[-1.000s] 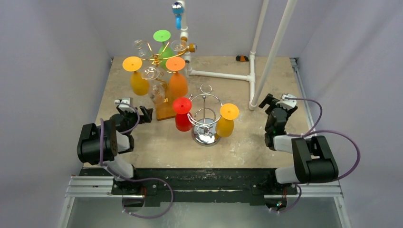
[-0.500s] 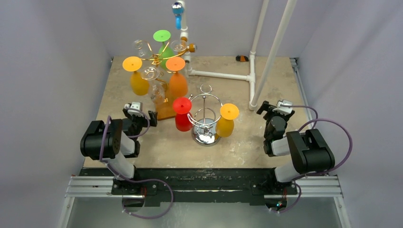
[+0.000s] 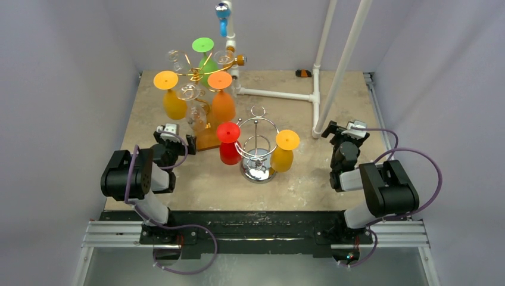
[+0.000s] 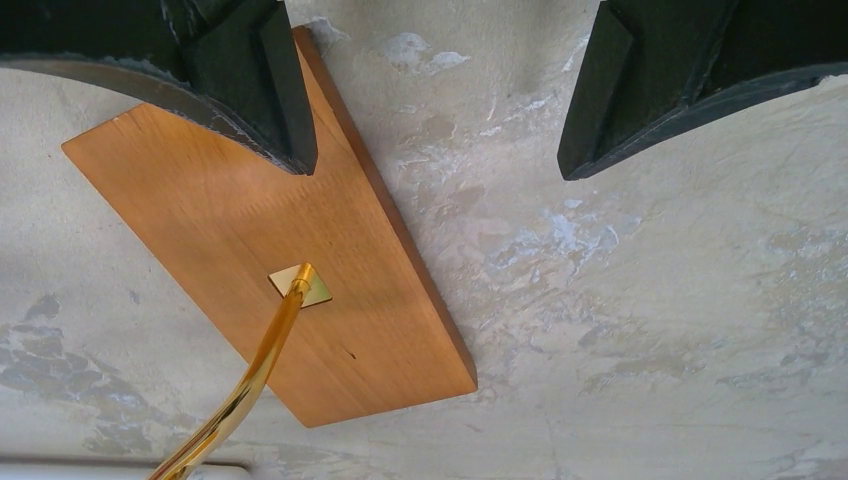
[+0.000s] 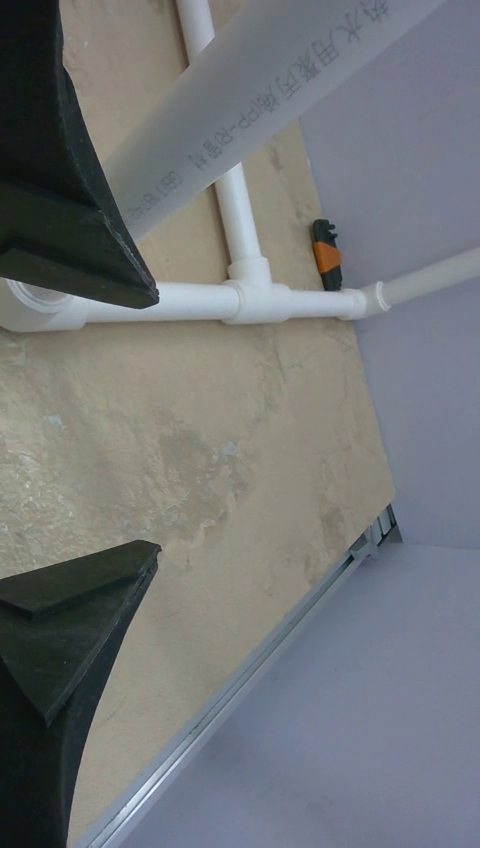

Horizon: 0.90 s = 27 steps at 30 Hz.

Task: Place the wine glass upside down on the wine glass rack
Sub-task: Reset both arms

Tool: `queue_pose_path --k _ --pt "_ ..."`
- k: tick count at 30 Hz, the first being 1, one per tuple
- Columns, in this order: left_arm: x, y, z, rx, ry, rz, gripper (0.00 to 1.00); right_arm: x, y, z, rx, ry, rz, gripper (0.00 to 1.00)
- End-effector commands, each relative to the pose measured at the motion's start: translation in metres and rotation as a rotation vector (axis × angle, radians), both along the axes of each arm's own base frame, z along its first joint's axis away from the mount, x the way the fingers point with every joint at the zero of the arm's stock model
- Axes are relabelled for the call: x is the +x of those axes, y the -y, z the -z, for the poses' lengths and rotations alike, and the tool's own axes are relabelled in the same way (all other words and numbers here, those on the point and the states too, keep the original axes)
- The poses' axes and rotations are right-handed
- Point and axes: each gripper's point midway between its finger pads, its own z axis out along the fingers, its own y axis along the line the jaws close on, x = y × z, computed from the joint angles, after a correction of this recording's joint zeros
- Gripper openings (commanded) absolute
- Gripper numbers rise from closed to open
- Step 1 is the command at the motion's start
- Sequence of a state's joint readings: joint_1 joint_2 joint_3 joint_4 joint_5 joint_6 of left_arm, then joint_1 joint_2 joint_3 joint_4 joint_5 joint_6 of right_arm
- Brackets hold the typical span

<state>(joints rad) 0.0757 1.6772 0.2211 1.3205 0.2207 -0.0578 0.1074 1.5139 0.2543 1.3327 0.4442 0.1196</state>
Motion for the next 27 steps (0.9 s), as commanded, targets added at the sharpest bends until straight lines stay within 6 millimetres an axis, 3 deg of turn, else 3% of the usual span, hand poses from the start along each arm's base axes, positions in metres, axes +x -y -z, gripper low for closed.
queue_pose_path --k 1,27 --pt "0.0084 0.0011 -0.0176 0.026 0.067 0.011 1.0 0.0061 -0.0019 -0.0162 -0.018 0.049 -0.007 0.99" --pt "0.0109 0.0024 -0.0148 0.042 0.051 0.007 1.0 0.0055 -0.0003 -0.0149 -0.021 0.043 0.002 0.99"
